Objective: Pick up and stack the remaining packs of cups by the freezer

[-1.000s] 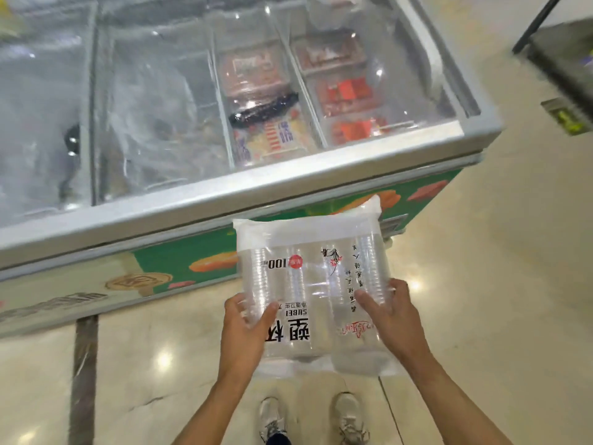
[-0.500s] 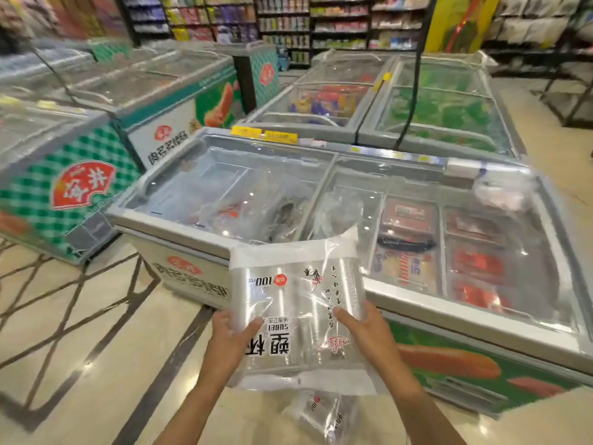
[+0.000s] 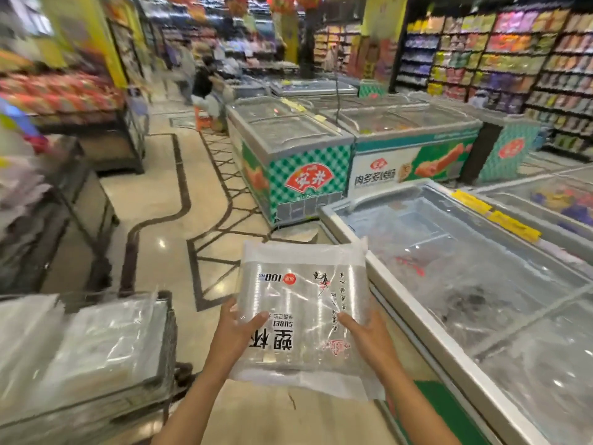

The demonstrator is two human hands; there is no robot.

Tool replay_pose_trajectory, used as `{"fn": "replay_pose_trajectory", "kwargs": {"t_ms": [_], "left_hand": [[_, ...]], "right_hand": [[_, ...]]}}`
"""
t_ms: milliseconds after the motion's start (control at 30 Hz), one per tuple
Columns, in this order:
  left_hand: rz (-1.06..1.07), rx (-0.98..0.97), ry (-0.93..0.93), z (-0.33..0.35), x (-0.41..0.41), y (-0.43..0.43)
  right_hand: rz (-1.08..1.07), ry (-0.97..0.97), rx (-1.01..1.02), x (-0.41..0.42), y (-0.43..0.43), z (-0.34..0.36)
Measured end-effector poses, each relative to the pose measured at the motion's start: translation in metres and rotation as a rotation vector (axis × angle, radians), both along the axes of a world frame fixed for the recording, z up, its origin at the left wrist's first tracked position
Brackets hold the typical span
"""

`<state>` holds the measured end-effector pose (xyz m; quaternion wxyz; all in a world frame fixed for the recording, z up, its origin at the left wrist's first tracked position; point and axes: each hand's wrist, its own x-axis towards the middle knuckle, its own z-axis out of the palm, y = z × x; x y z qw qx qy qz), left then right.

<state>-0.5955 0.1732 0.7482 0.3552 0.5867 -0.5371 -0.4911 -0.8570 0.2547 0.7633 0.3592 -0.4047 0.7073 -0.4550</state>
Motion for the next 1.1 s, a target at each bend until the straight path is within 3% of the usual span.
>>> {"fn": "replay_pose_trajectory", "kwargs": {"t_ms": [133,467,867,1100], "left_hand": [[0.175,0.028,0.078,-0.002,0.080,-0.013],[0.497,0.096,0.086,-0.018,0.234,-0.060],[0.840,0.171,0.184,-0.070,0.336,-0.090],[1.143,0.267,0.244,-0.096,0.345,-0.114]], "right_hand": [[0.155,0.116,0.027,0.066,-0.069,-0.005],[0.486,0.180,0.091,0.233,-0.196,0.001],[0.971,0.274,0.166,0.388,-0.343,-0.028],[1.295,0.423,0.236,0.480,-0.440,-0.076]]}}
